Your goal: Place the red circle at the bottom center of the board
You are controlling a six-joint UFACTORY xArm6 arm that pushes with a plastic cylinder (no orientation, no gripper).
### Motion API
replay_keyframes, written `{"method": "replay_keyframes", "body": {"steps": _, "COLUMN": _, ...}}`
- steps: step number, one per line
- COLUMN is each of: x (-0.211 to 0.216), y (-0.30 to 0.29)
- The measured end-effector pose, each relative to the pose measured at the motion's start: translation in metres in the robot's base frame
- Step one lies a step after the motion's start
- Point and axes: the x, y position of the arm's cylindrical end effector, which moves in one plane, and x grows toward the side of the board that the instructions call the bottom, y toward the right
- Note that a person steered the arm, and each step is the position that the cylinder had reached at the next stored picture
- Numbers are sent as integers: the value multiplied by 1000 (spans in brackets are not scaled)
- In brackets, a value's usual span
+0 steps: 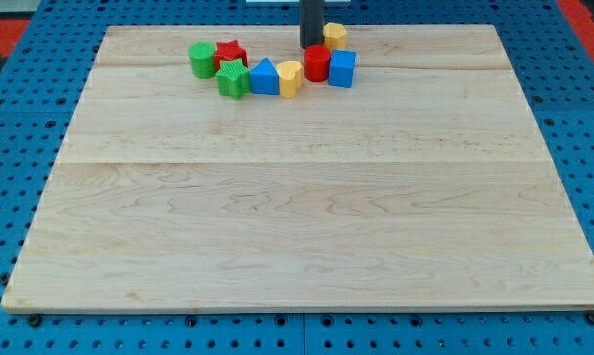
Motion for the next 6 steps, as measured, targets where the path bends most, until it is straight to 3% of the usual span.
{"method": "replay_keyframes", "body": {"steps": 2, "x": 109, "y": -22}}
{"method": "replay_keyframes", "body": {"steps": 3, "x": 143, "y": -1}}
{"method": "replay_keyframes", "body": {"steps": 4, "x": 209, "y": -16}}
{"method": "replay_keyframes", "body": {"steps": 6, "x": 251, "y": -39}}
